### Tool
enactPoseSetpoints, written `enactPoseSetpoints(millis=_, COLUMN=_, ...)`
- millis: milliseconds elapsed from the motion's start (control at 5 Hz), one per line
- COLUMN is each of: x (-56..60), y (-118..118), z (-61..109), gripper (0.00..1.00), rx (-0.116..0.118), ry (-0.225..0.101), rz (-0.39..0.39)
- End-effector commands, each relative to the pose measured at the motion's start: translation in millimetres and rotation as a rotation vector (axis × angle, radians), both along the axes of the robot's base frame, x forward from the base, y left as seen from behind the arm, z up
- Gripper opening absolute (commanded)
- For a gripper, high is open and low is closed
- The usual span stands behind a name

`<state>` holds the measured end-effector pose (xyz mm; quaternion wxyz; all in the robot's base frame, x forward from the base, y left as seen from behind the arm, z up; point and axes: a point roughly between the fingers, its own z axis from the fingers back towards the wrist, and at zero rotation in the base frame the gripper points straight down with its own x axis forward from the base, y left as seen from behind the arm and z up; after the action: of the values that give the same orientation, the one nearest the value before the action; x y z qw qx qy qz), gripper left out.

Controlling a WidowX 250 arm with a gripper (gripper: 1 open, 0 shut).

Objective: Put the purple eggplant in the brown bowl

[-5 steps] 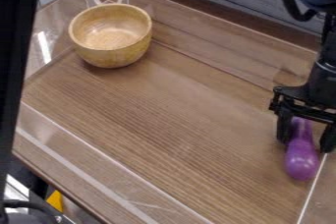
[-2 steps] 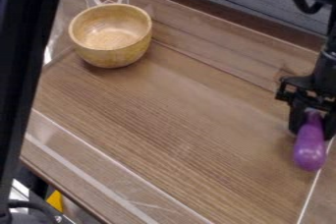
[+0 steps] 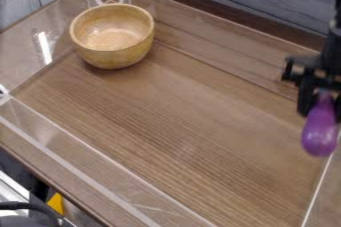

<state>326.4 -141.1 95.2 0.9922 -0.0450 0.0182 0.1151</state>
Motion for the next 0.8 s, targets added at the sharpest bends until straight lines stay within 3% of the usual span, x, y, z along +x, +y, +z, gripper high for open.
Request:
enactPoseSetpoints(millis=0, x=1.7, y=20.2, z=48.2, gripper=0.0, rx=-0.034, ry=-0.097, rz=0.034)
enactPoseSetpoints(millis=200, x=-0.8, y=40.7, z=62.9, gripper=0.0, rx=-0.036, ry=-0.123, rz=0.061)
enactPoseSetpoints(millis=400, x=-13.4, y=78.6, z=70.9, gripper=0.0, rx=-0.03, ry=-0.134, rz=0.019)
enactPoseSetpoints(millis=600, x=-18.5, y=121.7, z=75.9, gripper=0.0, rx=-0.019, ry=-0.15, rz=-0.026)
